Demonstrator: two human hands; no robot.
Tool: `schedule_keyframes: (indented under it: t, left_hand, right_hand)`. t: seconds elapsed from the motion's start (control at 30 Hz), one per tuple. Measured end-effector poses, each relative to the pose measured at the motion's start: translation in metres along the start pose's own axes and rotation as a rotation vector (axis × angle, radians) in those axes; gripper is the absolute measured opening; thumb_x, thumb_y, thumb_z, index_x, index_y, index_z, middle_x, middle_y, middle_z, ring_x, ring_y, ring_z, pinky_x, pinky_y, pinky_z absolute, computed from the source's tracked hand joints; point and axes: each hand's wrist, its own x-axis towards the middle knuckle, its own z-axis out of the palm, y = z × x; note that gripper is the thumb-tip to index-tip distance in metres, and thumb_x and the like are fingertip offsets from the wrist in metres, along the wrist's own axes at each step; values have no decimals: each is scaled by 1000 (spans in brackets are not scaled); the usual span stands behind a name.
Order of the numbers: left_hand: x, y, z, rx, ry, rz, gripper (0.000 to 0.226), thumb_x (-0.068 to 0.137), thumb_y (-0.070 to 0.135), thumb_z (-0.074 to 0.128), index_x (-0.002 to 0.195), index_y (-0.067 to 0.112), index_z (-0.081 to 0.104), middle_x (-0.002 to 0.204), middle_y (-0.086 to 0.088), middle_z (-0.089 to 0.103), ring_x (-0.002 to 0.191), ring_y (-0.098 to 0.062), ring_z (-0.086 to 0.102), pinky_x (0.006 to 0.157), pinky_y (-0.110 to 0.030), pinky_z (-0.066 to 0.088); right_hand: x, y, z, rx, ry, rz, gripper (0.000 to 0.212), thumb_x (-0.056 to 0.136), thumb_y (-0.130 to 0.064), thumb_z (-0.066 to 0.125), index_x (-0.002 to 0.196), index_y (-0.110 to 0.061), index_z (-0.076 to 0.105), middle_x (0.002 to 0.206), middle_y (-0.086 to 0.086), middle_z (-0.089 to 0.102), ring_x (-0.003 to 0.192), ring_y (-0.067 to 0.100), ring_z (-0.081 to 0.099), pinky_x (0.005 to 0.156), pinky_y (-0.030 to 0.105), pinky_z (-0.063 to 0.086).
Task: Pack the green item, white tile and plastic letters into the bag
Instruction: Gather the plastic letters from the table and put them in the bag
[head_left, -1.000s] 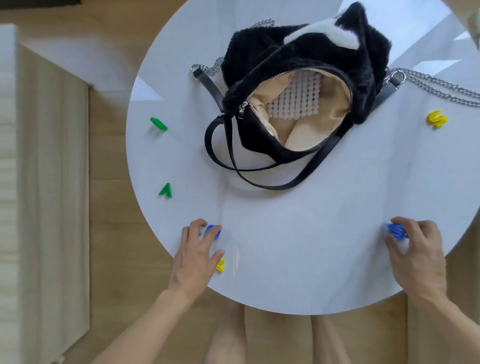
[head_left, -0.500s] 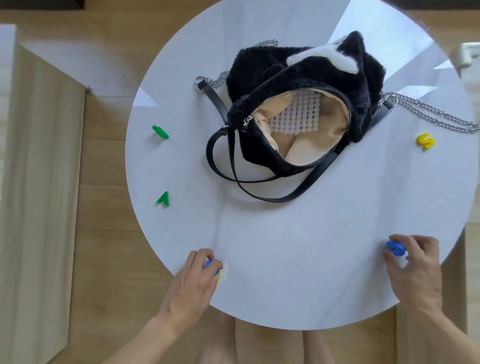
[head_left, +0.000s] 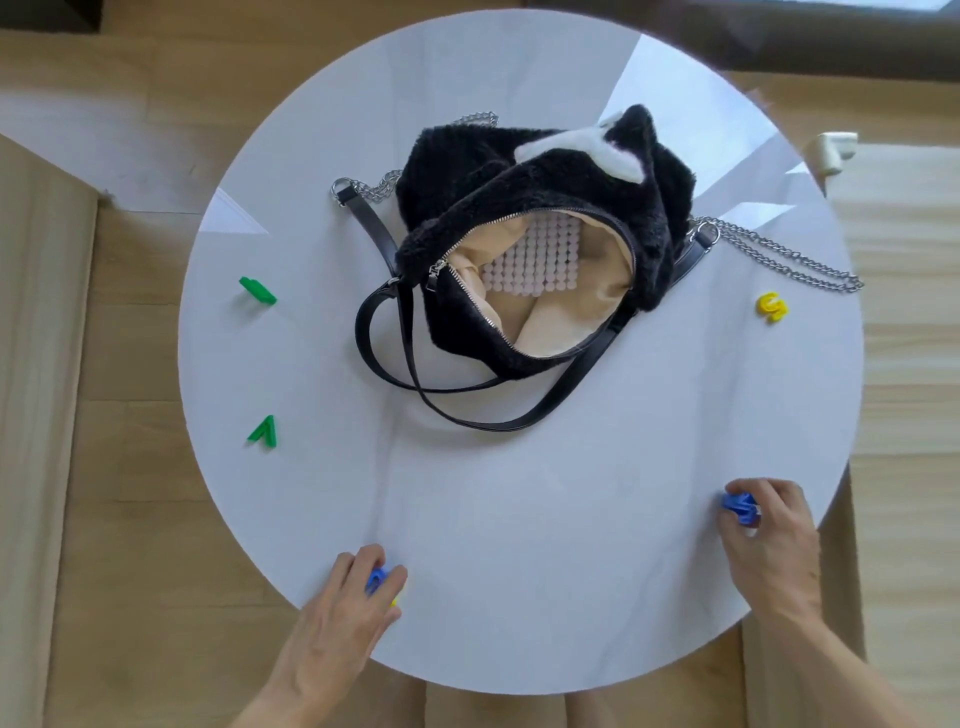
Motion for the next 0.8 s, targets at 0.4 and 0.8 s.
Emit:
schedule_keyframes:
  t: [0.4, 0.8]
  left_hand:
    - [39, -20, -16, -326, 495, -97, 41, 100, 42, 37, 88, 11, 61, 96, -2, 52, 87, -6, 48, 89, -6, 35]
    - [82, -96, -48, -107, 644, -371, 4, 93, 1, 57, 95, -3, 58, 98, -21, 51, 87, -36, 49, 80, -43, 44]
  right_hand:
    - [140, -51, -49, 226, 243, -73, 22, 82, -1, 69, 100, -12, 72, 104, 9, 59, 87, 30, 66, 75, 15, 54]
    - [245, -54, -37, -62, 133, -203, 26, 82, -7, 67, 105, -19, 69, 110, 21, 58, 94, 43, 62, 90, 47, 52]
